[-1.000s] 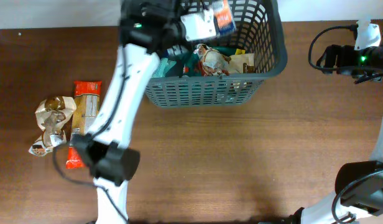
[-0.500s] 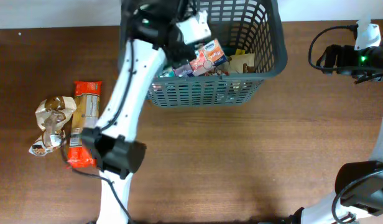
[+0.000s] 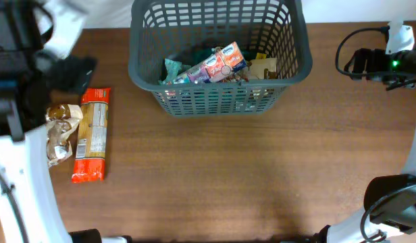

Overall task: Pack container
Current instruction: 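Lift the blue box into the basket and release it, then grasp the orange-topped pasta package with the left gripper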

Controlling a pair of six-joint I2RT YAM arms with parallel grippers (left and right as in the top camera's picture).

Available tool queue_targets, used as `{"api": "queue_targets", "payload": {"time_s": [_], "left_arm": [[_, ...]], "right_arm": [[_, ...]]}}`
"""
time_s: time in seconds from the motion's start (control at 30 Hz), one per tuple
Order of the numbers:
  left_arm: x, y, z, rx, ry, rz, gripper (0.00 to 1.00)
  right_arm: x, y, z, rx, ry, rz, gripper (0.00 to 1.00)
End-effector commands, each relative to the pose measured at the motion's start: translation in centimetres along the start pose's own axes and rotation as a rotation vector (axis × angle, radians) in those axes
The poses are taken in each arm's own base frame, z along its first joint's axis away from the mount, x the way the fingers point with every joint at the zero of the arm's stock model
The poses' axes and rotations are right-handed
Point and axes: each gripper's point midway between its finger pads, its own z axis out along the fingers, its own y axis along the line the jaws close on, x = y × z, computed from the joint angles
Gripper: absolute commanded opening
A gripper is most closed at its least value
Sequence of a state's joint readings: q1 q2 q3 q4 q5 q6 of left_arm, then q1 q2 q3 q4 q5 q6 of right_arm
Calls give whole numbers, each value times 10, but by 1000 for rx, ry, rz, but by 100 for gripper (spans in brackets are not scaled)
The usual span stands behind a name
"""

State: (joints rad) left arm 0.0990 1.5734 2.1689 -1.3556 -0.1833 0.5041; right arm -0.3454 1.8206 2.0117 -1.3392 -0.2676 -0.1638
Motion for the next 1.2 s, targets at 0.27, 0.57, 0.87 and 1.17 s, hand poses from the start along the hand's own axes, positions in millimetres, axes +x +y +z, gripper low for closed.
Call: {"api": "queue_targets", "payload": {"time_s": [0.27,0.57,0.87,1.17], "left_arm": [[212,-94,199,301,655,-342,84],[237,-103,254,257,721,-360,83],[258,-120,287,278,764,-353,84],[273,-133,296,309,816,-349,2]], "right_arm": [[0,2,-5,-9,-13,0,99],[0,2,-5,-9,-13,0,99],[0,2,-5,-9,-13,0,99],[0,2,-5,-9,-13,0,99]]}}
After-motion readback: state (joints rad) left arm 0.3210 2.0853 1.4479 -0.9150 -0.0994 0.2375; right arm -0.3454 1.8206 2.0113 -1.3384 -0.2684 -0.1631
